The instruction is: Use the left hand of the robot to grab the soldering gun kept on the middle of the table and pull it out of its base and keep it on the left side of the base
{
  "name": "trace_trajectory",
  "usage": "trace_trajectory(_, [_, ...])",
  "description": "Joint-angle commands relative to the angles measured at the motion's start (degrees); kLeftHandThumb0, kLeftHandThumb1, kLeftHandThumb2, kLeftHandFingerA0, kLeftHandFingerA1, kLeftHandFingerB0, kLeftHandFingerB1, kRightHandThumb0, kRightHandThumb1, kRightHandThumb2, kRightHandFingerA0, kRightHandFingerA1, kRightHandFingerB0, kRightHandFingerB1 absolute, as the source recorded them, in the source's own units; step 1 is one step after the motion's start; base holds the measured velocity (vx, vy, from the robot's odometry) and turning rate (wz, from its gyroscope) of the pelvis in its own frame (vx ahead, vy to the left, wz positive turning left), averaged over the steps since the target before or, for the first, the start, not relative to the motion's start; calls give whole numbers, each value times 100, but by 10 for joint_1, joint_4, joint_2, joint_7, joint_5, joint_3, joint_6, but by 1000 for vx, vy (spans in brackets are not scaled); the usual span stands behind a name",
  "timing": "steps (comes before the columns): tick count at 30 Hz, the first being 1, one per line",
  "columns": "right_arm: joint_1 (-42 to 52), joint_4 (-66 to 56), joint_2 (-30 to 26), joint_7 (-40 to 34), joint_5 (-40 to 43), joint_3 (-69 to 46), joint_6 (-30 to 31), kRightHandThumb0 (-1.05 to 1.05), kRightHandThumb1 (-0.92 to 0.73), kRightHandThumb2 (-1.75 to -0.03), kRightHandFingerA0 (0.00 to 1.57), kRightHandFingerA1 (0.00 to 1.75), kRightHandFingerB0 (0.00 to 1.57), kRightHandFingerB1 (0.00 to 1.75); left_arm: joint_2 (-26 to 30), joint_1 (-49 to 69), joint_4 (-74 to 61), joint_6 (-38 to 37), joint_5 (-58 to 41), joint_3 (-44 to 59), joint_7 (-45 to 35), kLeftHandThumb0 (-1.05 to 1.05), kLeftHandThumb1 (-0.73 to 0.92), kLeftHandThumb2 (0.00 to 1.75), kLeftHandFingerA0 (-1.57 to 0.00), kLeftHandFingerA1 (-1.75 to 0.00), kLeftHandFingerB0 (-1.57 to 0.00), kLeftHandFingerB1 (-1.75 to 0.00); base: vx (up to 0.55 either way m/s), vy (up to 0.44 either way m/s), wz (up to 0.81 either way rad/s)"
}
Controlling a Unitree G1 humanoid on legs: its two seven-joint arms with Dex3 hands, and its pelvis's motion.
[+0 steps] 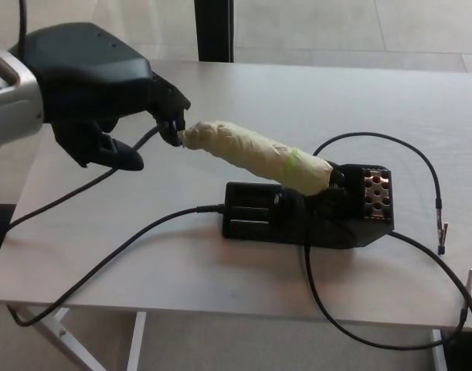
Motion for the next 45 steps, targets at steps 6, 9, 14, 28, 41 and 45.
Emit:
trace_trajectory(6, [-9,1,-12,3,13,-4,-2,-105,-43,-93,80,145,0,158,65,59,-122,274,-83,3,-244,-57,65,59,-102,-107,-74,-68,0,0,0])
trace_trajectory(9, [-17,6,-12,-1,7,2,-6,-105,-44,-93,81,143,0,158,91,144,-167,260,-118,36,-227,-57,65,59,-100,-114,-75,-70,0,0,0])
trace_trajectory(14, [-11,-1,-10,5,14,-4,-6,-105,-29,-121,102,137,1,98,111,296,-191,201,-163,124,-183,-48,49,95,-105,-125,-74,-79,0,0,0])
trace_trajectory(28, [-16,0,-11,3,9,-1,-4,-105,-44,-92,86,141,0,155,143,227,66,449,-395,342,-354,-56,64,63,-81,-166,-74,-109,0,0,0])
trace_trajectory(41, [-17,0,-9,4,9,-1,-5,-105,-29,-114,89,130,19,107,138,70,76,436,-389,320,-310,-49,63,63,-65,-152,-67,-101,0,0,0])
trace_trajectory(45, [-20,3,-12,4,6,2,-10,-105,-39,-99,84,139,0,161,150,-4,97,467,-402,287,-347,-64,64,62,-57,-142,-66,-88,0,0,0])
